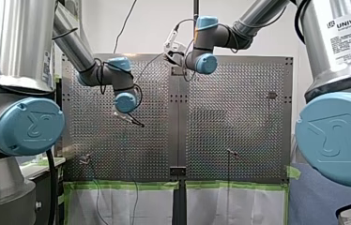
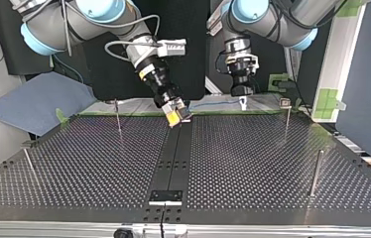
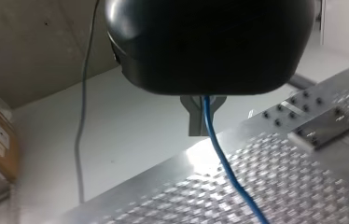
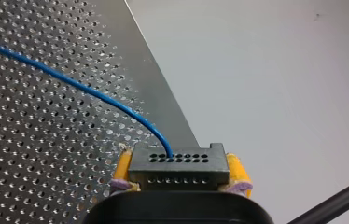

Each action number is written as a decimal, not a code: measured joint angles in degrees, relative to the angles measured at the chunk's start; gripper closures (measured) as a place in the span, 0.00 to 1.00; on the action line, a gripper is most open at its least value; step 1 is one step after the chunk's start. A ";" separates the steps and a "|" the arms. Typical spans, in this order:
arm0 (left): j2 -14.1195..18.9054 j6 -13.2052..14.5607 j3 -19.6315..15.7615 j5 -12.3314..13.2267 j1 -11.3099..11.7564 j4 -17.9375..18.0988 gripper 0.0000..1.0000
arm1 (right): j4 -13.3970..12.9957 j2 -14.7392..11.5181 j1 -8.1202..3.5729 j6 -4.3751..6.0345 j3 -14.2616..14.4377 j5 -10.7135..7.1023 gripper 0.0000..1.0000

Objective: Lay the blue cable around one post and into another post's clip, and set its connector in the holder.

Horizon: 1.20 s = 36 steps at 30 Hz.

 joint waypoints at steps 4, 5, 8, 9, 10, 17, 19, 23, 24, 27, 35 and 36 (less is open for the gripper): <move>1.82 1.59 -0.01 -1.28 1.61 -1.54 1.00 | -1.43 0.08 -0.10 0.35 0.01 0.01 1.00; 2.31 1.85 -0.02 -1.25 2.07 -2.03 1.00 | -1.94 0.17 -0.11 0.56 0.01 -0.03 1.00; 3.52 2.36 -0.01 -0.64 3.27 -3.19 1.00 | -3.37 0.83 -0.10 1.07 -0.01 -0.60 1.00; 3.92 2.45 0.01 -0.34 3.67 -3.60 1.00 | -3.77 1.13 -0.07 1.16 -0.03 -0.90 1.00; 4.34 2.49 0.02 0.00 4.08 -4.03 1.00 | -4.11 1.44 -0.03 1.23 -0.08 -1.18 1.00; 8.14 1.57 0.12 2.28 7.89 -7.52 1.00 | -4.77 3.47 0.56 1.38 -1.23 -2.10 1.00; 9.08 1.52 0.28 2.31 8.82 -7.91 1.00 | -4.65 3.65 0.63 1.40 -1.61 -2.18 1.00; 11.00 1.60 1.28 1.88 10.75 -8.33 1.00 | -4.11 3.80 0.69 1.43 -2.54 -2.32 1.00; 11.46 1.70 1.61 1.81 11.21 -8.50 1.00 | -3.97 3.82 0.70 1.44 -2.75 -2.34 1.00; 13.03 2.34 2.82 1.65 12.78 -9.45 1.00 | -3.60 3.87 0.70 1.44 -3.43 -2.40 1.00; 16.60 5.72 6.24 1.69 15.09 -12.88 1.00 | -3.30 4.16 1.23 1.44 -5.07 -2.99 1.00; 16.73 6.11 6.49 1.82 15.23 -13.11 1.00 | -3.30 4.26 1.34 1.43 -5.24 -3.09 1.00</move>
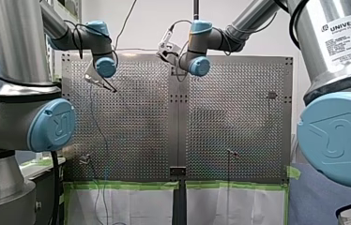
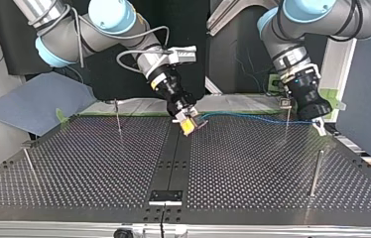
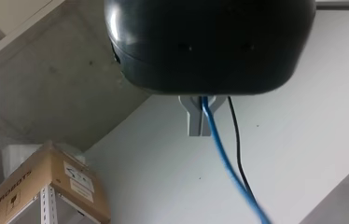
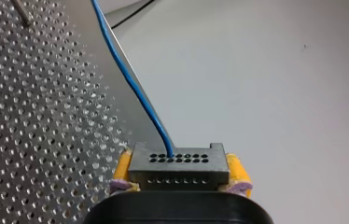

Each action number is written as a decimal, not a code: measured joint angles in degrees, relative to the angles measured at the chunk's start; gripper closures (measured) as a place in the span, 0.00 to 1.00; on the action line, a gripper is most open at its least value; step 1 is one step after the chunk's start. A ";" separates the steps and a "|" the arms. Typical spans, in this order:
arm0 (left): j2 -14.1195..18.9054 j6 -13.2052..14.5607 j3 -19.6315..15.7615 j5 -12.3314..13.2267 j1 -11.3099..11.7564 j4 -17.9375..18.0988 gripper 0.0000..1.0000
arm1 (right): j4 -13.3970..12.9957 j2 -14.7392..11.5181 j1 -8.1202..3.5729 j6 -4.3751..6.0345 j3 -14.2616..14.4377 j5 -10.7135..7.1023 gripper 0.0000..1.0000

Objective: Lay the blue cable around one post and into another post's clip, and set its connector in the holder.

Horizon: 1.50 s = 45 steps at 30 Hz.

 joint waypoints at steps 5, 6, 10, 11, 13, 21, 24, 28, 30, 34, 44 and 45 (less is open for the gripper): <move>-0.27 1.01 1.16 1.56 0.96 -0.65 1.00 | 0.54 1.51 1.00 -0.25 -1.69 -0.76 1.00; -0.38 1.03 1.41 1.84 1.14 -0.76 1.00 | 0.64 1.89 1.18 -0.28 -2.09 -0.81 1.00; -0.88 1.02 2.80 2.62 2.09 -1.52 1.00 | 0.98 3.23 2.02 -0.23 -3.76 -1.07 1.00; -1.10 1.00 3.28 2.88 2.47 -1.82 1.00 | 1.21 3.66 2.28 -0.19 -4.31 -1.15 1.00; -1.37 0.79 3.98 3.38 3.12 -2.28 1.00 | 1.73 4.36 2.62 -0.17 -5.17 -1.22 1.00; -1.79 -0.76 5.55 6.74 6.63 -3.06 1.00 | 4.03 7.73 3.92 -0.18 -8.93 -1.29 1.00; -2.13 -1.20 6.17 8.09 8.00 -3.13 1.00 | 5.23 9.20 4.44 -0.28 -10.43 -1.26 1.00; -3.22 -1.45 7.37 9.05 9.64 -3.17 1.00 | 6.48 11.06 4.87 -0.25 -12.30 -1.15 1.00; -3.64 -1.49 7.90 9.28 10.47 -3.18 1.00 | 6.87 11.84 5.02 -0.16 -13.24 -1.09 1.00; -3.91 -1.52 8.27 9.43 11.25 -3.18 1.00 | 7.70 12.89 5.18 -0.04 -14.97 -0.73 1.00; -6.26 -1.34 10.97 12.19 13.94 -3.18 1.00 | 10.00 15.27 5.80 -0.15 -19.69 -0.35 1.00; -6.42 -1.32 11.16 12.43 14.15 -3.18 1.00 | 10.26 15.52 5.91 -0.17 -20.14 -0.34 1.00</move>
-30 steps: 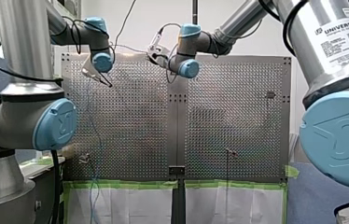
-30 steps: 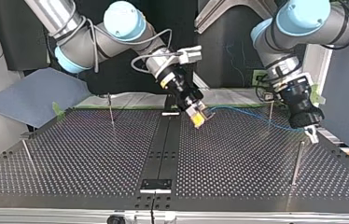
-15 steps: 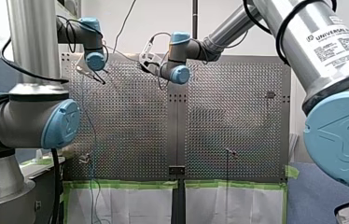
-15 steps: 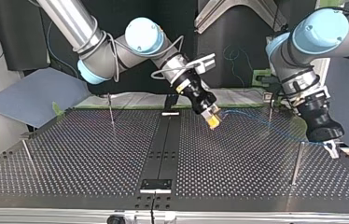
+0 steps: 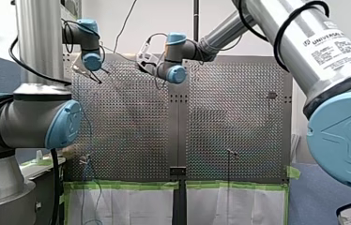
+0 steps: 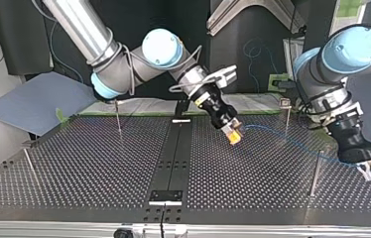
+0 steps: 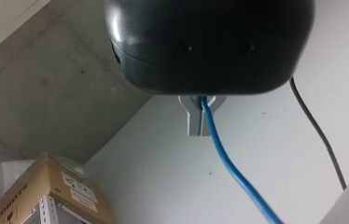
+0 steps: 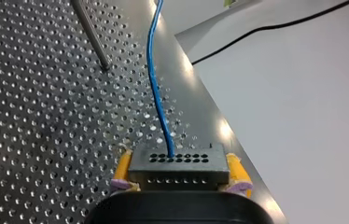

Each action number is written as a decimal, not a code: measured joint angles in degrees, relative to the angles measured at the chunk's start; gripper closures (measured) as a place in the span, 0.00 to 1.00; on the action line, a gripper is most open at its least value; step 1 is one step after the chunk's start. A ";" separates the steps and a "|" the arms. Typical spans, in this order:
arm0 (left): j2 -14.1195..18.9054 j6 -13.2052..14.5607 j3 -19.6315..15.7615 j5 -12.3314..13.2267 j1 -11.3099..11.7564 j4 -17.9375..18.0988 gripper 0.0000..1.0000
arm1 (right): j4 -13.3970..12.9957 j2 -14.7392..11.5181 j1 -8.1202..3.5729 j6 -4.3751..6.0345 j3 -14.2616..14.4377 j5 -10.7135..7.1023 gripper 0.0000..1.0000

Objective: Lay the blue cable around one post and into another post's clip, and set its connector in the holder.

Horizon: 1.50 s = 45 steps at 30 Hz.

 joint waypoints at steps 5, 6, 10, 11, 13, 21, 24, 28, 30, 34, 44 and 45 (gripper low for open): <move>-0.91 -0.05 0.65 0.86 1.08 -0.01 1.00 | 1.07 0.88 0.48 -0.01 -2.65 0.11 1.00; -1.01 -0.08 0.69 0.96 1.26 -0.01 1.00 | 1.17 0.95 0.51 0.03 -3.14 0.14 1.00; -1.41 -0.26 0.76 1.34 2.08 0.00 1.00 | 1.59 1.12 0.55 0.14 -5.36 0.19 1.00; -1.67 -0.54 0.77 1.49 2.36 0.02 1.00 | 1.80 1.14 0.53 0.16 -6.05 0.23 1.00; -2.16 -1.08 0.85 1.80 2.74 0.04 1.00 | 2.12 1.17 0.49 0.17 -7.02 0.33 1.00; -3.69 -1.71 0.94 3.00 4.55 0.19 1.00 | 2.42 1.65 0.56 0.18 -10.64 0.88 1.00; -4.61 -1.88 0.96 3.76 5.18 0.28 1.00 | 2.32 2.06 0.57 0.18 -11.98 1.08 1.00; -6.05 -1.75 0.96 4.92 5.74 0.33 1.00 | 2.35 2.85 0.58 0.14 -13.85 1.30 1.00; -6.48 -1.36 0.96 5.16 6.03 0.35 1.00 | 2.42 3.30 0.58 0.07 -14.84 1.49 1.00; -6.99 -0.83 0.96 5.47 6.60 0.64 1.00 | 2.37 3.88 0.57 -0.04 -15.85 1.65 1.00; -8.72 1.49 0.96 7.21 7.00 0.91 1.00 | 2.66 5.19 0.82 -0.71 -16.11 2.11 1.00; -8.79 1.59 0.96 7.34 6.99 0.93 1.00 | 2.76 5.41 0.85 -0.82 -16.11 2.15 1.00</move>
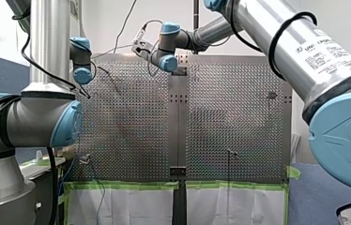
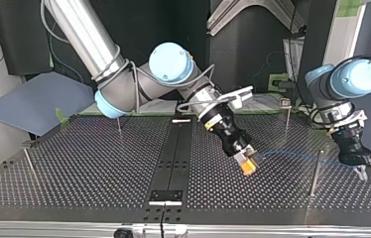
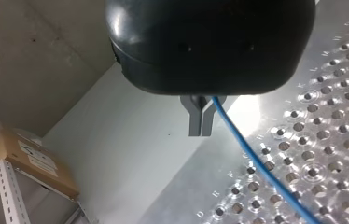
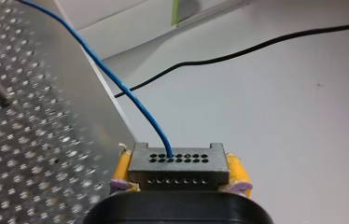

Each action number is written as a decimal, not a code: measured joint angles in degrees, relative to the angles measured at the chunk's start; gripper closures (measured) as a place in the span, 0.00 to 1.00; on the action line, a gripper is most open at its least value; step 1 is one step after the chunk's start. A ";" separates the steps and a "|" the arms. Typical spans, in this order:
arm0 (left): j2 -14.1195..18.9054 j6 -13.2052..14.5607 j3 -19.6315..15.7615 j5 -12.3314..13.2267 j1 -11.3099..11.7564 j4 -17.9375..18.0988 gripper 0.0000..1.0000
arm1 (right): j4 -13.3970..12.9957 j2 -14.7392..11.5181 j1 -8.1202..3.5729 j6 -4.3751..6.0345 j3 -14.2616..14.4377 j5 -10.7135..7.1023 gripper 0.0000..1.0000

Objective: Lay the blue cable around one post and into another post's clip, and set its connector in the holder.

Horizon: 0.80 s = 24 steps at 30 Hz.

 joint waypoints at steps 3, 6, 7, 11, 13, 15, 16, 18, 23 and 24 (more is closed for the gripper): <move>-0.39 0.16 0.00 0.51 -0.11 0.02 1.00 | 0.45 0.69 0.13 -0.52 -0.01 0.21 1.00; -0.83 0.49 0.00 1.00 -0.29 0.03 1.00 | 0.84 1.19 0.17 -0.99 -0.01 0.48 1.00; -0.98 0.58 0.00 1.09 -0.33 0.03 1.00 | 0.95 1.29 0.17 -1.06 -0.01 0.58 1.00; -1.71 0.98 0.00 1.38 -0.45 0.05 1.00 | 1.44 1.63 -0.05 -1.42 -0.01 1.36 1.00; -1.84 1.23 0.00 1.43 -0.46 0.07 1.00 | 1.52 1.75 -0.21 -1.49 -0.01 1.65 1.00; -1.91 1.40 0.00 1.48 -0.46 0.10 1.00 | 1.60 1.89 -0.36 -1.52 -0.01 1.83 1.00; -1.93 1.44 0.00 1.50 -0.43 0.10 1.00 | 1.62 1.96 -0.42 -1.53 -0.01 1.86 1.00; -1.98 1.49 0.02 1.54 -0.35 0.12 1.00 | 1.70 2.14 -0.56 -1.55 -0.01 1.91 1.00; -2.27 1.53 0.12 1.62 -0.29 0.21 1.00 | 1.72 2.55 -0.87 -1.55 -0.01 2.01 1.00; -2.50 1.55 0.25 1.70 -0.33 0.21 1.00 | 1.68 2.59 -0.91 -1.55 0.00 2.03 1.00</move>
